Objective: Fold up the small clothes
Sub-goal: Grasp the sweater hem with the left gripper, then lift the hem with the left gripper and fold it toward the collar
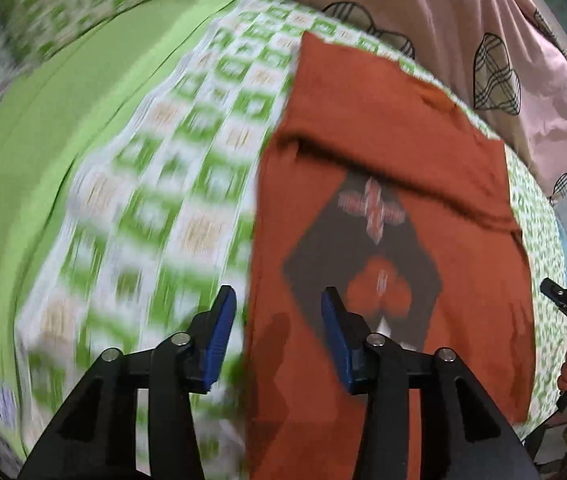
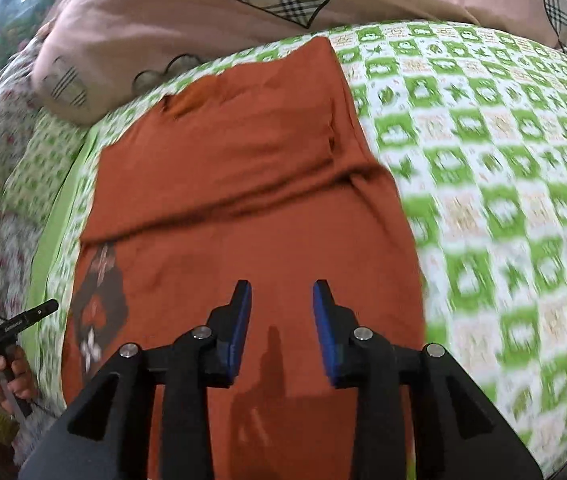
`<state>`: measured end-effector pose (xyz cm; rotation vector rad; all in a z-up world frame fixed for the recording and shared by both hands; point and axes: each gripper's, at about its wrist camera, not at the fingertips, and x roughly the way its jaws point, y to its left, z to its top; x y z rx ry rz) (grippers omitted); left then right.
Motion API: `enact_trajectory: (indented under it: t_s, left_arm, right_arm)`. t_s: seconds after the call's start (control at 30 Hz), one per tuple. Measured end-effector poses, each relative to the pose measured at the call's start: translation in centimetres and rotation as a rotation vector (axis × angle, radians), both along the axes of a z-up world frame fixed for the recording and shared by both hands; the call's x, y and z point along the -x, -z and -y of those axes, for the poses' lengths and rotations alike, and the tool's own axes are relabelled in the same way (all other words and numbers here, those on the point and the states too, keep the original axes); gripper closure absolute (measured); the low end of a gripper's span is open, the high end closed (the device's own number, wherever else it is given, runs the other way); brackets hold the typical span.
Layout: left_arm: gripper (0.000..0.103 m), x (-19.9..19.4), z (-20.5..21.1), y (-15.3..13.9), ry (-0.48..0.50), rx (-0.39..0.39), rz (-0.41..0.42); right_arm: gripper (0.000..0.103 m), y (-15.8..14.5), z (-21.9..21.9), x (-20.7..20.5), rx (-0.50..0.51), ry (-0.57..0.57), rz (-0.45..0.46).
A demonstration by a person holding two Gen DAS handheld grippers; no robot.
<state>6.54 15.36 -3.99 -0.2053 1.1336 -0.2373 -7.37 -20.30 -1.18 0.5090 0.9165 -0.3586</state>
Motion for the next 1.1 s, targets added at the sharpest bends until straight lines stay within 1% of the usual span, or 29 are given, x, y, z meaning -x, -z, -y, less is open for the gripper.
enact_trajectory:
  t_s: [0.13, 0.2, 0.27, 0.43, 0.5, 0.53, 0.6, 0.67, 0.77, 0.8, 0.83, 0.87, 0.93, 1.0, 1.03, 1.1]
  left_arm:
    - [0.051, 4.5, -0.6, 1.5, 0.013, 0.018, -0.058]
    - [0.05, 6.3, -0.4, 2.4, 0.027, 0.008, -0.086]
    - [0.05, 7.7, -0.3, 3.1, 0.033, 0.004, -0.101]
    - [0.053, 10.5, -0.1, 3.7, 0.034, 0.065, -0.104]
    - [0.06, 11.2, -0.1, 3.8, 0.045, 0.094, -0.097]
    - [0.06, 11.3, -0.1, 3.9, 0.051, 0.095, -0.098]
    - [0.061, 11.6, -0.1, 4.1, 0.063, 0.1, -0.09]
    - [0.061, 11.6, -0.4, 4.2, 0.071, 0.118, -0.098]
    - [0.062, 11.2, -0.8, 4.1, 0.079, 0.135, -0.11]
    - [0.071, 11.0, -0.9, 4.0, 0.09, 0.128, -0.105]
    - [0.083, 11.1, -0.7, 3.9, 0.109, 0.104, -0.095]
    - [0.097, 10.8, -0.6, 3.9, 0.12, 0.09, -0.092]
    - [0.098, 10.8, -0.6, 3.4, 0.13, 0.088, -0.078]
    - [0.098, 11.4, -1.0, 2.6, 0.139, 0.095, -0.053]
    - [0.098, 11.6, -1.2, 2.4, 0.141, 0.103, -0.05]
    - [0.097, 11.8, -1.6, 2.6, 0.137, 0.12, -0.07]
  right_arm:
    - [0.068, 0.1, -0.6, 5.1, -0.038, -0.007, 0.017]
    - [0.067, 0.4, -0.7, 8.0, -0.06, 0.002, 0.023]
    - [0.067, 0.6, -0.9, 10.0, -0.076, 0.006, 0.028]
    - [0.067, 1.9, -0.9, 14.6, -0.141, 0.029, 0.035]
    - [0.067, 2.7, -1.2, 15.6, -0.178, 0.014, 0.03]
    - [0.067, 3.0, -1.5, 15.7, -0.191, 0.006, 0.025]
    - [0.067, 4.4, -2.2, 15.8, -0.251, -0.021, 0.01]
    - [0.067, 5.6, -3.0, 15.4, -0.296, -0.03, 0.005]
    - [0.067, 6.2, -3.5, 14.4, -0.321, -0.011, 0.045]
    - [0.069, 6.4, -3.4, 14.1, -0.335, -0.005, 0.056]
    - [0.077, 6.5, -3.3, 13.8, -0.346, 0.004, 0.068]
    - [0.095, 6.5, -3.3, 13.5, -0.343, 0.003, 0.072]
    - [0.095, 6.1, -3.4, 13.4, -0.324, 0.0, 0.067]
    - [0.096, 5.4, -3.5, 14.0, -0.302, -0.008, 0.082]
    - [0.096, 5.0, -3.5, 14.5, -0.282, -0.008, 0.08]
    - [0.096, 5.0, -3.0, 15.3, -0.289, -0.006, 0.08]
